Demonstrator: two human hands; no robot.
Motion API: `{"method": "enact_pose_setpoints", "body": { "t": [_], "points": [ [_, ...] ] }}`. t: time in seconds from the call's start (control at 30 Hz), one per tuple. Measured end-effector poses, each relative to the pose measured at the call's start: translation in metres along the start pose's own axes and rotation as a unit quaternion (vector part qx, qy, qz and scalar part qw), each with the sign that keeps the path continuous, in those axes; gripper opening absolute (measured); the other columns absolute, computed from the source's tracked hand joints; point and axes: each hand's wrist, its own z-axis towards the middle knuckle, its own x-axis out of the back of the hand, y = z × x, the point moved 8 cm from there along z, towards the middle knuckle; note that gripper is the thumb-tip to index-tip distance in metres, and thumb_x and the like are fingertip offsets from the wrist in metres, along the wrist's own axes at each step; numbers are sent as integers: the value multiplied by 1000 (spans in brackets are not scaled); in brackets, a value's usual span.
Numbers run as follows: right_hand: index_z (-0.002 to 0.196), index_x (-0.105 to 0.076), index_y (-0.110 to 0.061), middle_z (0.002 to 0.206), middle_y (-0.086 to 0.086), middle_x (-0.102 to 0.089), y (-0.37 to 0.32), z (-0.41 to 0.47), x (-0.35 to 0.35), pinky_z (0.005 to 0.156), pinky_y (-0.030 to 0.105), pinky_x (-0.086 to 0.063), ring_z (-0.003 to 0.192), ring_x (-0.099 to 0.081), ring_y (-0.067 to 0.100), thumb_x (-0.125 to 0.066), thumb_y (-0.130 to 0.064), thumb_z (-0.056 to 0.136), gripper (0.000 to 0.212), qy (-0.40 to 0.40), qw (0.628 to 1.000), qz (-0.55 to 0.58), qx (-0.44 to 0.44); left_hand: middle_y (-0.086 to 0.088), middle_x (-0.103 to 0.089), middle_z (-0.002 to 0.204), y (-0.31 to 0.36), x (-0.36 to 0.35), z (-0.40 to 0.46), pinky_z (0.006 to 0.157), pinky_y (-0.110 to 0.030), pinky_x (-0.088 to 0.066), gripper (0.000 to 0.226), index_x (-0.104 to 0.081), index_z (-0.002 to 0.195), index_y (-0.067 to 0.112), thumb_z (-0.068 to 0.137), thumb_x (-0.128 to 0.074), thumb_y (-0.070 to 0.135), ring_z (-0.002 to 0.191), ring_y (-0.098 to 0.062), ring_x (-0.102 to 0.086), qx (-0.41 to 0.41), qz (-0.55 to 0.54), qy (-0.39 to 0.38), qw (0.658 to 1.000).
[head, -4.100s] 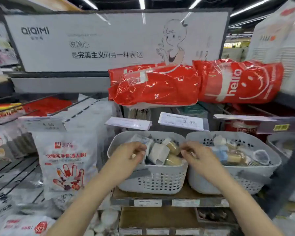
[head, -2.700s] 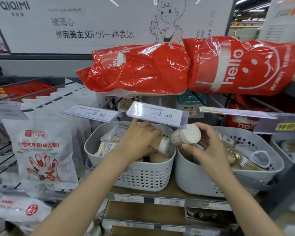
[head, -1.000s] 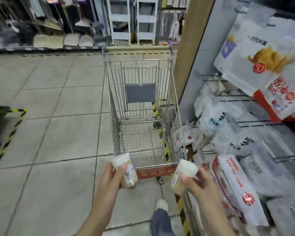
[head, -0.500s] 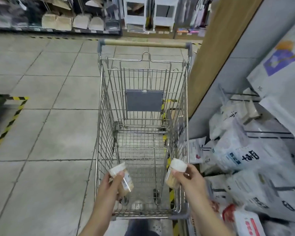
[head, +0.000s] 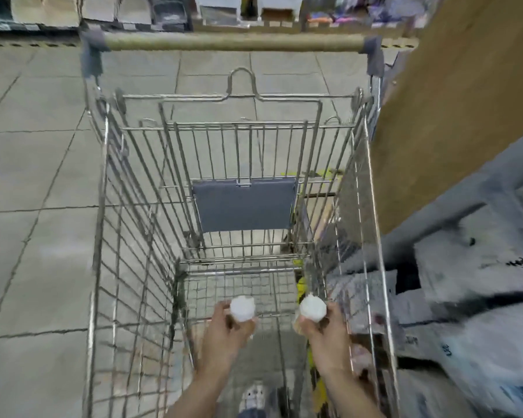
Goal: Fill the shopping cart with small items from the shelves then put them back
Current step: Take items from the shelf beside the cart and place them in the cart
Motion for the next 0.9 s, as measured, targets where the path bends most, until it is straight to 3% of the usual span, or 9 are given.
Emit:
{"method": "enact_pose_setpoints", "body": {
  "t": [0.1,0.13,0.2,0.3,0.37,0.6,0.73,0.83,0.9],
  "points": [
    [105,-51,-14,90,-9,-60,22,51,-26,77,26,-45,91,-59,22,-71,8,76,42,15,1000,-26,-9,3,-62,106,-9,-28,58,74,-11,-47,47,-49,117,18,78,-75,11,88,-3,-58,-15,17,-9,1000],
    [104,-51,-15,86,-13,-58,27,65,-33,76,33,-47,89,-59,23,-71,8,77,40,18,999,-42,-12,5,-61,104,-9,-38,75,66,-8,-43,45,-49,114,19,79,-75,9,87,-3,-57,-20,24,-15,999],
    [103,-51,-17,81,-12,-57,37,93,-42,77,45,-51,86,-58,23,-69,6,79,38,28,998,-50,-12,7,-59,102,-14,-58,108,66,-8,-40,44,-51,112,22,78,-75,9,91,-6,-55,-36,44,-24,998],
    [114,-52,-19,93,-8,-59,45,119,-50,82,37,-49,92,-58,19,-67,-13,86,33,43,994,-101,8,5,-60,105,-20,-82,148,81,-29,-51,44,-58,111,23,73,-79,19,95,-12,-58,-53,51,-17,997],
    [123,-54,-16,103,-4,-59,47,133,-52,85,34,-47,100,-58,21,-66,-16,88,37,72,990,-120,24,10,-61,101,-24,-97,167,83,-36,-52,42,-55,107,32,75,-78,17,92,-7,-58,-47,41,-24,998],
    [126,-52,-20,118,3,-62,59,172,-63,75,29,-41,105,-60,26,-64,-24,90,38,124,977,-176,-13,20,-63,93,-27,-129,208,69,-14,-44,37,-56,107,38,78,-76,25,88,-3,-59,-91,76,-18,993],
    [128,-47,-23,117,5,-63,70,181,-69,71,32,-46,101,-62,28,-60,-31,91,40,143,970,-196,-26,18,-67,95,-26,-140,217,78,-28,-52,30,-61,103,41,78,-75,31,91,-3,-61,-110,70,-17,991],
    [130,-50,-20,122,4,-61,68,189,-71,75,35,-45,106,-60,29,-62,-30,90,43,154,969,-194,-10,23,-61,86,-22,-146,221,68,-17,-45,38,-51,91,49,78,-76,24,84,4,-58,-115,78,-19,990],
    [129,-51,-18,122,4,-62,66,191,-71,74,35,-45,106,-60,29,-63,-30,89,43,163,967,-194,-5,23,-59,86,-19,-150,221,61,-12,-39,38,-48,99,45,78,-76,29,82,3,-56,-109,88,-24,990]
  ]
}}
